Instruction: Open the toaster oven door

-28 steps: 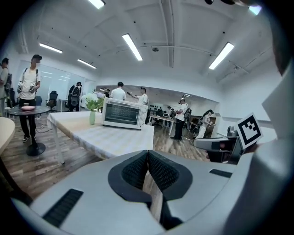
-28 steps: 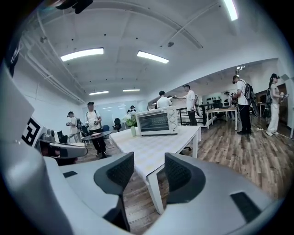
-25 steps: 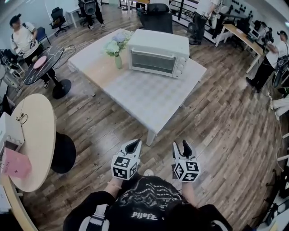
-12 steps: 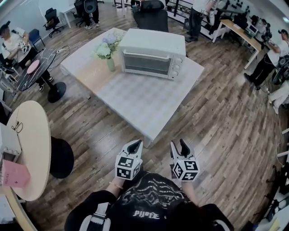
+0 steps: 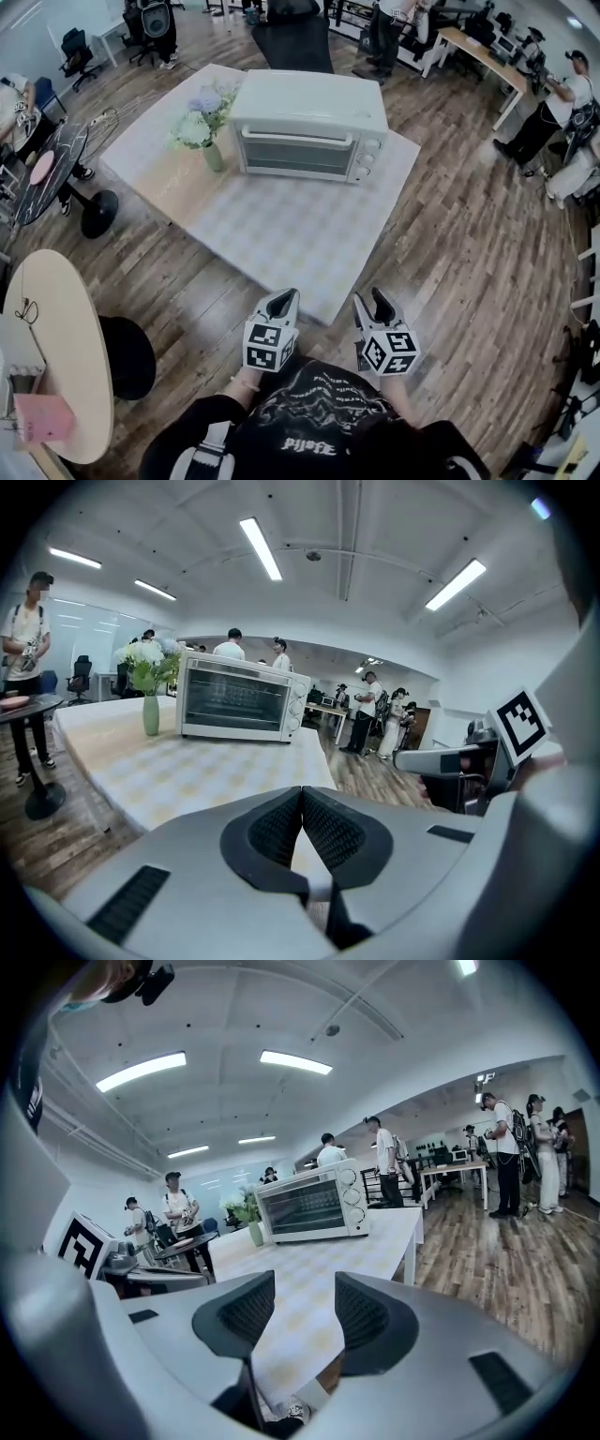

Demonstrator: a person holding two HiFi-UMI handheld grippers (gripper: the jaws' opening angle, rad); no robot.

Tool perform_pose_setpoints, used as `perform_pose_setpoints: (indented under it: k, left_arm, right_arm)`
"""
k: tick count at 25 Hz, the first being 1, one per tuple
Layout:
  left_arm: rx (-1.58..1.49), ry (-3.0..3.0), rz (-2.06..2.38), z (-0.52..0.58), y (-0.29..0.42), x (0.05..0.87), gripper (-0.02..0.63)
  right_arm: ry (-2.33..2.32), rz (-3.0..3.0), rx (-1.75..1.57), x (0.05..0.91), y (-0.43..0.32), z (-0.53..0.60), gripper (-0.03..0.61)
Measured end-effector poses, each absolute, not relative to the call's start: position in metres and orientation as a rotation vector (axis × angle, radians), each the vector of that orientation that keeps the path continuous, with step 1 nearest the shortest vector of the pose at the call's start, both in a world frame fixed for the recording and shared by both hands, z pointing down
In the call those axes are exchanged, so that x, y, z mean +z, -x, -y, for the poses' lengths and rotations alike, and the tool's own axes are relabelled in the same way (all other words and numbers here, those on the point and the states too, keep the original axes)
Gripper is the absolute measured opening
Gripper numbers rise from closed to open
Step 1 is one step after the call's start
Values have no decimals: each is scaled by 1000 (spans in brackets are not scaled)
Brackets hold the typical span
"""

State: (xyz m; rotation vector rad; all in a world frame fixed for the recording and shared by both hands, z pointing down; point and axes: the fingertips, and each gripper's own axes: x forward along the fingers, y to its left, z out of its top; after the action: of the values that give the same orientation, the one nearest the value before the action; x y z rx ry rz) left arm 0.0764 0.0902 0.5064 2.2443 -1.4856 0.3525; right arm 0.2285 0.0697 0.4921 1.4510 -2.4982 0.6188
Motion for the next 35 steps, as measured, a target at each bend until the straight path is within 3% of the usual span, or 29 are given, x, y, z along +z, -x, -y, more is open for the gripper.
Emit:
perform_pose_setpoints:
  k: [14, 35]
  left_arm:
    - [425, -2317, 1375, 45, 40, 517, 20]
    - [415, -2281, 1402, 98, 44, 514, 20]
  right_arm:
    - [-1701, 2436, 640, 479, -138, 69, 196]
    - [-1758, 2471, 443, 389, -147, 164, 179]
